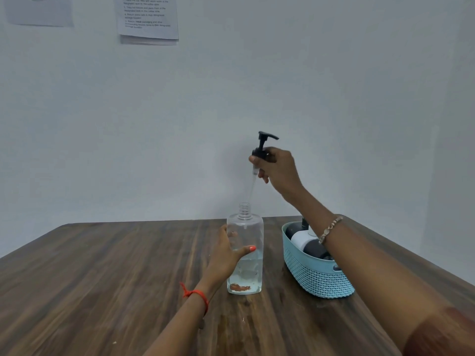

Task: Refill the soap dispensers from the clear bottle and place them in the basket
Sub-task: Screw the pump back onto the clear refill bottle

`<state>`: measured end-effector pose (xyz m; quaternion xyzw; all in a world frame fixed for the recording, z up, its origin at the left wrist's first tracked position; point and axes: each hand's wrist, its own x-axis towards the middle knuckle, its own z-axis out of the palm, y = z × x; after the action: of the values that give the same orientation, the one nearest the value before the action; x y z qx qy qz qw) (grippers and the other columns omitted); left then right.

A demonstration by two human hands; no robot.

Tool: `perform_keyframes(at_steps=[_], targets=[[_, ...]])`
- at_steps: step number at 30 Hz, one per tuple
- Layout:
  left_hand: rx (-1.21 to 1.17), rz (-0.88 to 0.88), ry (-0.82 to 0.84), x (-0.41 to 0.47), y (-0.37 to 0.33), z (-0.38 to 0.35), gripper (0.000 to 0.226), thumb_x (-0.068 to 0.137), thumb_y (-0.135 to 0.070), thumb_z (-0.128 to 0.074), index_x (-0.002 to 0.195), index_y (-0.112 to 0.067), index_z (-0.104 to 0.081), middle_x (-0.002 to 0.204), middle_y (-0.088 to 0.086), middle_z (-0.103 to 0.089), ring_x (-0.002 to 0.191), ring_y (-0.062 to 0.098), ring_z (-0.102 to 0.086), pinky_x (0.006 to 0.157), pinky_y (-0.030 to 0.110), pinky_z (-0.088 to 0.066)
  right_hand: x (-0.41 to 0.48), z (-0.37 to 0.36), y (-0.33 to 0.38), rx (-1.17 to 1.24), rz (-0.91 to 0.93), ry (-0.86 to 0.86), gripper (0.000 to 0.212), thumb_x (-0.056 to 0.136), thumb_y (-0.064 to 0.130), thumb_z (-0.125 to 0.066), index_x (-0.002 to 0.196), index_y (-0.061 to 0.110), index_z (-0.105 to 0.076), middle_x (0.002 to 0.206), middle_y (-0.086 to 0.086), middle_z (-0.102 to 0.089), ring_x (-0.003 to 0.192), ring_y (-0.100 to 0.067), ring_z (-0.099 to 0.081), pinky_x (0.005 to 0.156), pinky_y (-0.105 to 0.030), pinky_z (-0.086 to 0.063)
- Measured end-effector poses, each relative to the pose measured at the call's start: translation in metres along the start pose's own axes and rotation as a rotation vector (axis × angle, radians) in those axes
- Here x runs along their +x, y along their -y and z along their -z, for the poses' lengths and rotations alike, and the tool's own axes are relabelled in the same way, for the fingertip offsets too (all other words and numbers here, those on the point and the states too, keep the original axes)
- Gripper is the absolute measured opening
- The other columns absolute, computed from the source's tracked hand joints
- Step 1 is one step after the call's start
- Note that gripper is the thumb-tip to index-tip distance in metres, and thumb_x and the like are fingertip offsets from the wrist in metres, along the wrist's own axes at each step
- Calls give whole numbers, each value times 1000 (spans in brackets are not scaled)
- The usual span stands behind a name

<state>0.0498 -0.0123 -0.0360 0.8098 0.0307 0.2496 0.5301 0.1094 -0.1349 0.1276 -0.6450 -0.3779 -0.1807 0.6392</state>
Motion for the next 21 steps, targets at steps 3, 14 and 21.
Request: perform_keyframes(at_steps=[3, 14, 21], targets=[[-3, -7, 0, 0, 0, 0, 77, 74, -37, -73, 135, -23, -28, 137, 1, -44, 120, 20, -50, 101, 44, -46, -4, -5, -2, -5, 9, -27, 12, 83, 13, -66, 92, 6, -66, 62, -4, -59, 50, -17, -49, 45, -23, -39], [-21, -15, 15, -1, 1, 0, 75, 76, -35, -72, 135, -22, -28, 135, 1, -45, 119, 19, -50, 100, 42, -46, 19, 19, 46, 310, 205, -323, 5, 85, 12, -64, 81, 9, -63, 68, -14, -53, 48, -17, -40, 42, -20, -35], [-30, -4, 10, -2, -2, 0, 76, 77, -32, -71, 136, -20, -27, 136, 2, -44, 120, 21, -50, 101, 42, -45, 21, 26, 43, 271, 201, -338, 7, 85, 16, -65, 82, 10, -63, 67, -14, -52, 52, -20, -38, 44, -19, -34]])
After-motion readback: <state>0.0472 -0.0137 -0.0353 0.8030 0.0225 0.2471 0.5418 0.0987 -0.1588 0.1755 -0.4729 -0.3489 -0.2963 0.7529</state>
